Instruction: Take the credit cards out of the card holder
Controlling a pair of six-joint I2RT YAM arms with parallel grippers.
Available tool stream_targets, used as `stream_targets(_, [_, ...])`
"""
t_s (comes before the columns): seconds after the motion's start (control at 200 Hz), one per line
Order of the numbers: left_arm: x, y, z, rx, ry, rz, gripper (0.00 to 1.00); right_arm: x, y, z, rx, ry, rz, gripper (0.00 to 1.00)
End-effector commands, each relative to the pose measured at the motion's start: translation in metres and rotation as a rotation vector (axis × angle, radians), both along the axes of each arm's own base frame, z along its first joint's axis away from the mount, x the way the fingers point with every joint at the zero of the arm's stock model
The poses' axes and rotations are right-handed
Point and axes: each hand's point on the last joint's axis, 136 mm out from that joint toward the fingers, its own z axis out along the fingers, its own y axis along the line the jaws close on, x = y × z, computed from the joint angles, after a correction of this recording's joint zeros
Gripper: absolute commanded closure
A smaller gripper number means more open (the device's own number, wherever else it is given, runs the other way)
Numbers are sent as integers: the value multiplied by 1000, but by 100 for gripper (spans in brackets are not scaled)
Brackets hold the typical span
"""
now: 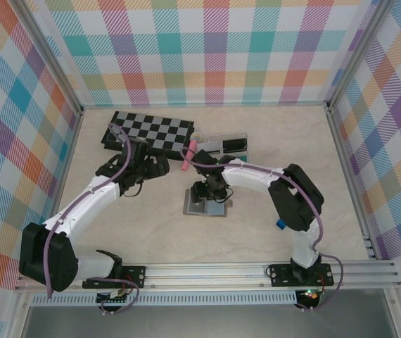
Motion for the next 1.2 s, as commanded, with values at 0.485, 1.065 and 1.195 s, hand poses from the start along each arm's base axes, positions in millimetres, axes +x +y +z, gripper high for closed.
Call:
stream_targets(0.485, [-33, -37, -55, -258, 245, -35, 16, -11, -24, -42, -204, 78, 23, 50])
stream_targets(1.065, [-56, -124, -68, -531, 394, -227, 63, -16, -35, -48, -125, 100, 2, 61])
stream_targets(1.195, [-55, -137, -72, -529, 405, -243, 67, -16, -35, -47, -116, 101, 3, 62])
